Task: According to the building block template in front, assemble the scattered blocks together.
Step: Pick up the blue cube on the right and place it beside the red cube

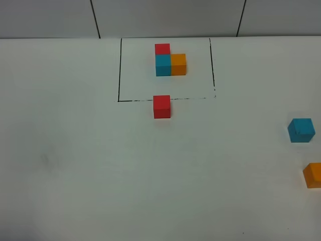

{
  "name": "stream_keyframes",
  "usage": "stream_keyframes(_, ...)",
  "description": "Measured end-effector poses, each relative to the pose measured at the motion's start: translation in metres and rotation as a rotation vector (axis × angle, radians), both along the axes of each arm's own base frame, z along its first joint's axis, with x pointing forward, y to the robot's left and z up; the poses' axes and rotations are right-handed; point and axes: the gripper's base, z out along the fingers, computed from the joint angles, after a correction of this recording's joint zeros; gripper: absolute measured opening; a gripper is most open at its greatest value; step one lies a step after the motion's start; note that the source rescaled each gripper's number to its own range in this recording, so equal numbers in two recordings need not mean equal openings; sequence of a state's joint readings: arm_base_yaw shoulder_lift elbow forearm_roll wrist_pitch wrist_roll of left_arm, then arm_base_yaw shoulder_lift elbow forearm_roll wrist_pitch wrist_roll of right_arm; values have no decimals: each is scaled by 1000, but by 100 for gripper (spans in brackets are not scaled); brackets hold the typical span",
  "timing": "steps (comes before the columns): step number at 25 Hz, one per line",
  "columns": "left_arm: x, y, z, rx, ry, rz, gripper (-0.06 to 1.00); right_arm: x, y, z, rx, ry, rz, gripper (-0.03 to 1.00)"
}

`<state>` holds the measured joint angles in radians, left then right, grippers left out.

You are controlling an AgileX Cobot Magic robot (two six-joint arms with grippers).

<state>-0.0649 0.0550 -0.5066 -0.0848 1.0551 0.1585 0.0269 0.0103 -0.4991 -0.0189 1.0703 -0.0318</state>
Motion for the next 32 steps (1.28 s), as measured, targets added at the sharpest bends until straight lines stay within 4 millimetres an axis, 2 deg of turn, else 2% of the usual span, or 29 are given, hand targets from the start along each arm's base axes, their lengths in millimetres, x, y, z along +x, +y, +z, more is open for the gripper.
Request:
stream_keyframes(4,-9,1,0,-4,-58,0,74,0,0,0,0,0,0,0)
stream_keyframes(13,-9,0,-1,-5,-55,5,72,0,0,0,0,0,0,0)
stream_keyframes(22,-8,-1,-1,-3,-55,121,72,0,0,0,0,0,0,0)
stream_keyframes(32,-8,-1,-1,-3,-55,125,72,0,0,0,0,0,0,0)
